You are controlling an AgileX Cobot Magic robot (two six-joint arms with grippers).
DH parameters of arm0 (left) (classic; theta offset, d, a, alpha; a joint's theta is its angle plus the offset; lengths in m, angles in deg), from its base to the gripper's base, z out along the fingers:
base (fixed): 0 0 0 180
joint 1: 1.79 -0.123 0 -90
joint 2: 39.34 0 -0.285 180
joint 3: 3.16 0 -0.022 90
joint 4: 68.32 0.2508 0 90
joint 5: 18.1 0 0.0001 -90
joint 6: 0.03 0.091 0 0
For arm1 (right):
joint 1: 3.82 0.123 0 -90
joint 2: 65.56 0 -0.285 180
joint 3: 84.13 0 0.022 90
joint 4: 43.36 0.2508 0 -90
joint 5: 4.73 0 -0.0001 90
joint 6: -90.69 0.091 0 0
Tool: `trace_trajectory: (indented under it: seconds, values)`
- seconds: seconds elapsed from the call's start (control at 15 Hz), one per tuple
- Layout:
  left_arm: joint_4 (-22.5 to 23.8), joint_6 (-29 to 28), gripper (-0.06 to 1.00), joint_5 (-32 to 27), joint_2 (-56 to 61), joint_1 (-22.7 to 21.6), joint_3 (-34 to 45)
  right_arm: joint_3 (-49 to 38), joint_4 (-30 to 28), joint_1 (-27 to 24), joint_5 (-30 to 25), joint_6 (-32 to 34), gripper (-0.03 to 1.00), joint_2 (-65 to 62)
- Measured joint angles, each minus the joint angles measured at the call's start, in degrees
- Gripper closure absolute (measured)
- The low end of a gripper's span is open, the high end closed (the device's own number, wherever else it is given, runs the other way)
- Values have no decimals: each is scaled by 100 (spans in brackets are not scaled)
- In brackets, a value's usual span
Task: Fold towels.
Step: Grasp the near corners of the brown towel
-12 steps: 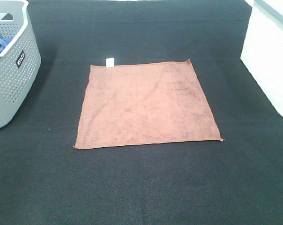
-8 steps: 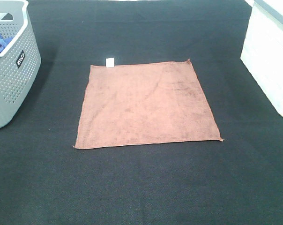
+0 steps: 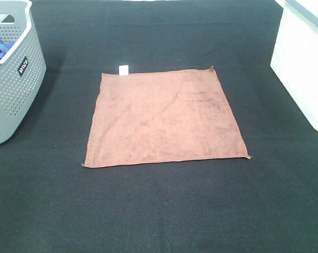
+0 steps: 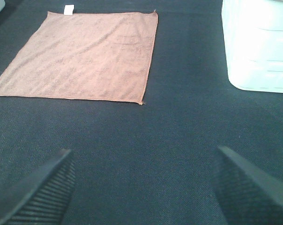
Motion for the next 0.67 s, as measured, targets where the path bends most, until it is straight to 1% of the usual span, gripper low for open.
trace_trajectory:
  seconds: [0.67]
  values:
    - [0,0,24,0,0,0,0,0,0,0,0,0,21,0]
